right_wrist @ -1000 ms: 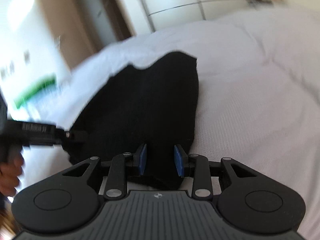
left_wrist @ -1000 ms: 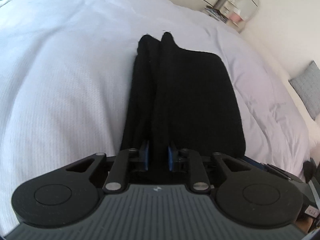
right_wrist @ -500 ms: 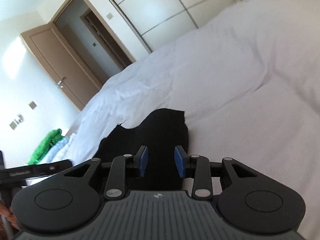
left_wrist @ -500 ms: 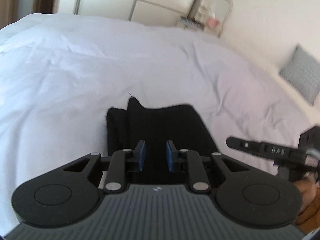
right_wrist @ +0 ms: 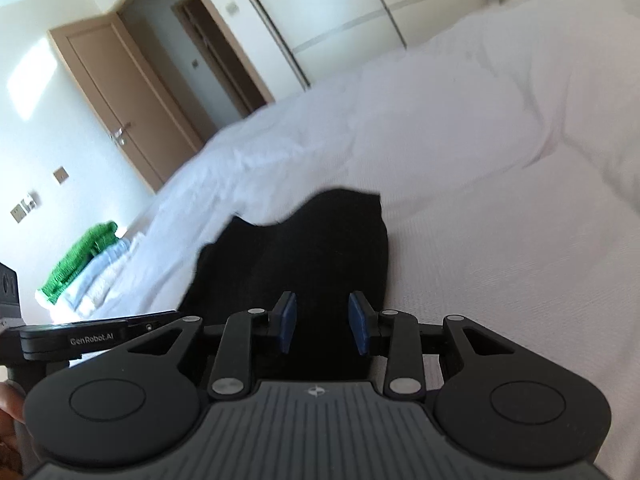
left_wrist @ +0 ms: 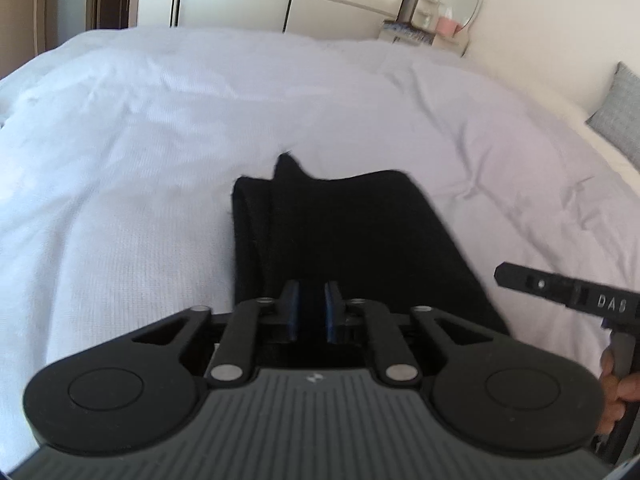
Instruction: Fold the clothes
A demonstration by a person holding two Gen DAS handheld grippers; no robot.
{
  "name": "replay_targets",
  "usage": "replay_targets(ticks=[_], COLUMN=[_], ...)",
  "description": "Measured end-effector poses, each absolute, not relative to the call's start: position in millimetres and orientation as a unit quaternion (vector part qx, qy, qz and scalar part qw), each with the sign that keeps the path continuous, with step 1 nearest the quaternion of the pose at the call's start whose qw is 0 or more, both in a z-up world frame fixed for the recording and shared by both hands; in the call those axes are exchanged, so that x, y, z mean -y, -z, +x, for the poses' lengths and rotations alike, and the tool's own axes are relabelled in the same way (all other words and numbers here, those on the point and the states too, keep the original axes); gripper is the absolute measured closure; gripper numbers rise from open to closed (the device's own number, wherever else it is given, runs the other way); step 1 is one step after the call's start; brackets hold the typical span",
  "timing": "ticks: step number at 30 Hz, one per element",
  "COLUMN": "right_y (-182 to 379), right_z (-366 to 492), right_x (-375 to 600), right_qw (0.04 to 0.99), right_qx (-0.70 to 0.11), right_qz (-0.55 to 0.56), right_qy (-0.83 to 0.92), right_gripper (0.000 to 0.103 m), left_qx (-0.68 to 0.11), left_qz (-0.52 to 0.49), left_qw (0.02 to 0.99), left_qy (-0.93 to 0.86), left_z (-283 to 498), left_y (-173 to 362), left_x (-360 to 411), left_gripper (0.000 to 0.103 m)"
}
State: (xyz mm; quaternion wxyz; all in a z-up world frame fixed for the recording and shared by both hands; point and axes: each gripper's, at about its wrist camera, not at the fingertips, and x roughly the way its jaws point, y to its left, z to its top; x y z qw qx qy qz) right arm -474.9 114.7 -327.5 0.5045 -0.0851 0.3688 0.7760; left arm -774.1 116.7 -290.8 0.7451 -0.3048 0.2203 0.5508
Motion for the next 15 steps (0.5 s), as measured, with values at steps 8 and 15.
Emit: replay_targets(ticks=[8, 15], right_y=[336, 321], right_z=[-494, -504], right_x=[-55, -44], right_qw=[0.507, 0.531], right_qx=[-0.369, -0.357], right_qz=[-0.131, -0.162], right_qy=[-0.768, -0.751], right_gripper=[0.067, 0.063], left_qx=[-0.259, -0.303], left_qz=[-0.333, -0.303], left_qw=[0.715, 0.682], left_qy=[-0.557, -0.592], left_z=[-766, -738], left_y=[310, 286], left_x=[-86, -65], left_gripper=[0.09, 0.086])
